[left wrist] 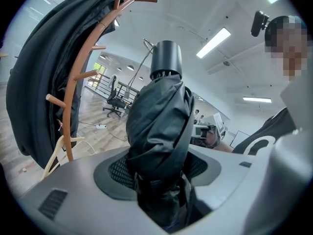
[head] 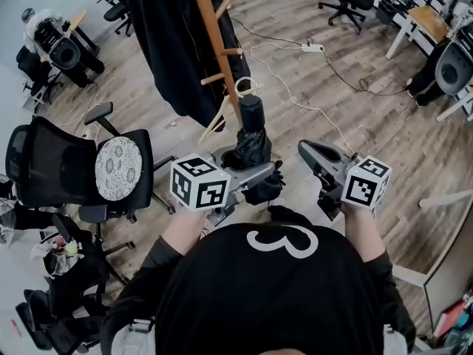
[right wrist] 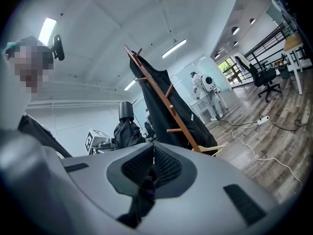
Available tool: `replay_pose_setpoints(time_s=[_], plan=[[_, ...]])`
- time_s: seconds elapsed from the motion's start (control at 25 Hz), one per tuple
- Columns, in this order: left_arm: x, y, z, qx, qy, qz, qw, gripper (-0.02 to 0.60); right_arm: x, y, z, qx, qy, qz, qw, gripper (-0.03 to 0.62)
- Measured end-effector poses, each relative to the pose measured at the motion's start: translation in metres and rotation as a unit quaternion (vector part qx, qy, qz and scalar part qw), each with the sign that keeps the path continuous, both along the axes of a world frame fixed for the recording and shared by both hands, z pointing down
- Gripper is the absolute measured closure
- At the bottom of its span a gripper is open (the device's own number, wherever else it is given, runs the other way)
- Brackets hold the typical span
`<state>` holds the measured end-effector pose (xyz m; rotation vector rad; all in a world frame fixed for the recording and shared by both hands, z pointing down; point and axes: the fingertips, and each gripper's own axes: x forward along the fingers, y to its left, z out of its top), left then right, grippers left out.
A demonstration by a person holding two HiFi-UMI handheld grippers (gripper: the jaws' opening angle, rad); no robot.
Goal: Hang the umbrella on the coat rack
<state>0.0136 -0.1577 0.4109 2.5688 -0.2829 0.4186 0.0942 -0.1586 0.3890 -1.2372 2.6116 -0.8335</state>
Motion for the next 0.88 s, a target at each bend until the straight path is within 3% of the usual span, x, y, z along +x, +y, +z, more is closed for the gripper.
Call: replay_pose_setpoints(time_s=[0.88], plan=[[0.048,-0.105,0.021,-0.029,-0.034,-0.075,0.9962,0.311,0.043,-0.132,0.007,-0.031,-0.021,-0.085,0.996,0.568]])
